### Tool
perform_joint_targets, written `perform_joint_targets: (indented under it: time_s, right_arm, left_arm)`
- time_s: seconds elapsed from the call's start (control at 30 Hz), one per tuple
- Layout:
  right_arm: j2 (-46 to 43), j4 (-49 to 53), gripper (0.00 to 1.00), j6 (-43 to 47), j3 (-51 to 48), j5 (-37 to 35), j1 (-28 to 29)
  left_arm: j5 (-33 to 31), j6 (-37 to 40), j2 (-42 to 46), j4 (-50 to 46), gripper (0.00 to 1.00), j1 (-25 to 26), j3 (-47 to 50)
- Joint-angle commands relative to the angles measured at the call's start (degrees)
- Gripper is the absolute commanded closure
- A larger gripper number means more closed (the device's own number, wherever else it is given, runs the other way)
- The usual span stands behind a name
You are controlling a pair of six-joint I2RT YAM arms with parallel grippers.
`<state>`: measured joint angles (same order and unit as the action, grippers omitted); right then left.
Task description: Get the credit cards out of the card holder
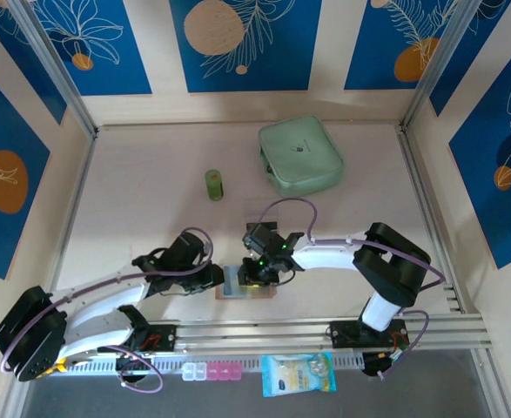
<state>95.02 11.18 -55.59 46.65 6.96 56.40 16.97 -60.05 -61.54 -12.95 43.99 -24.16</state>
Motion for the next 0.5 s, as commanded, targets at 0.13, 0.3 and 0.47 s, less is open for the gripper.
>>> perform_joint_targets:
  time_s: [0.13,0.3,0.47]
  right_arm:
    - [-1.33,-1.6,0.75,-1.25,-2.33,2.2,-0.68]
    - [-1.85,-1.6,0.75,-1.44,-2.54,2.18,-0.73]
    - [-2.11,-1.59,0.75,-1.35,-2.84,2.29,-0.93]
  left_arm:
    - [2.02,-0.99,-5.25,4.61,0.73,0.53,-2.22]
    - [2.94,-1.34,-8.75,7.56,0.73,0.98,-2.86]
    - [3.52,-1.64,-11.6,9.45,0.73,1.58,-3.53]
